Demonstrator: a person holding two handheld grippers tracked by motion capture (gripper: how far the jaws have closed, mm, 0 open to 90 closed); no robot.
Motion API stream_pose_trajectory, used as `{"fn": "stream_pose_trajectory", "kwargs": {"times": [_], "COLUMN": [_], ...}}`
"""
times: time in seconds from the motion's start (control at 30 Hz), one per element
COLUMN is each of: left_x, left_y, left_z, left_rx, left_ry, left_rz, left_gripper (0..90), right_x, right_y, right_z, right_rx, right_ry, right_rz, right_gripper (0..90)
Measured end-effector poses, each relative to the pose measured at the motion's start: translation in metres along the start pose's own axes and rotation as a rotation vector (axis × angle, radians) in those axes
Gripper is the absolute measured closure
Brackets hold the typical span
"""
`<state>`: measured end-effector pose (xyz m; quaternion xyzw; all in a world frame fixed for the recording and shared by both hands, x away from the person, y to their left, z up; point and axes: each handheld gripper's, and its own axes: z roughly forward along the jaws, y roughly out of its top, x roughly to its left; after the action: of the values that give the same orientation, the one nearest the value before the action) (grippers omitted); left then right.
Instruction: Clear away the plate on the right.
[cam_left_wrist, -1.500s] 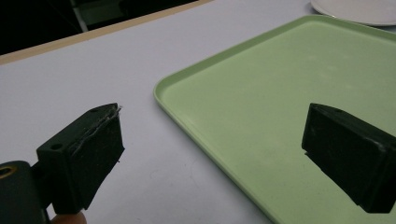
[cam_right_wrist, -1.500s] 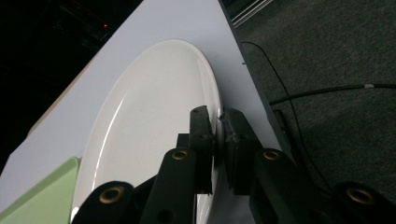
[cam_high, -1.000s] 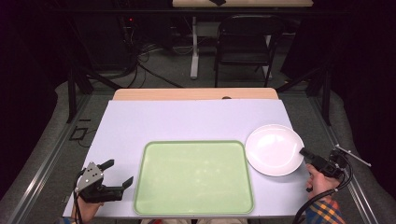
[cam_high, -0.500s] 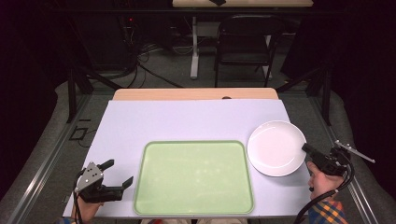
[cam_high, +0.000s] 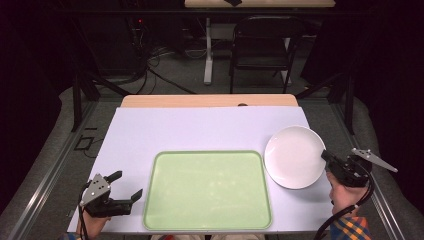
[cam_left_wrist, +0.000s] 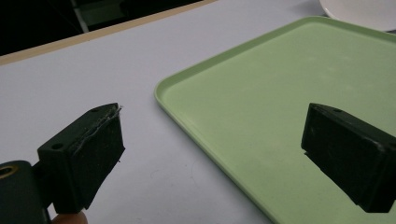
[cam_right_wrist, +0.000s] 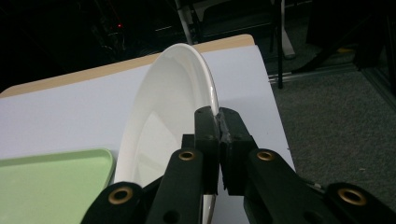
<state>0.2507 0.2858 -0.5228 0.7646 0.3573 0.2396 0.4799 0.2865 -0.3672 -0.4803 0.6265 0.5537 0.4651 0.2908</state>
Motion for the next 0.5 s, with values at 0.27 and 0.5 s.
{"fn": "stream_pose_trajectory", "kwargs": {"times": [0.27, 0.5], "left_x": [-0.0001, 0.0002], "left_y": [0.0, 0.0], "left_z": [0.0, 0.0002], "left_rx": [0.002, 0.004], "left_ry": [-0.001, -0.002], "left_rz": [0.002, 0.004], "left_gripper": [5.4, 5.5], "right_x": [0.0055, 0.0034], "right_y": [0.0016, 0.0019], "right_z": [-0.0018, -0.0014], "right_rx": [-0.01, 0.0], "right_ry": [-0.002, 0.003], "right_rz": [-0.037, -0.038], "right_gripper": [86.7, 86.6]}}
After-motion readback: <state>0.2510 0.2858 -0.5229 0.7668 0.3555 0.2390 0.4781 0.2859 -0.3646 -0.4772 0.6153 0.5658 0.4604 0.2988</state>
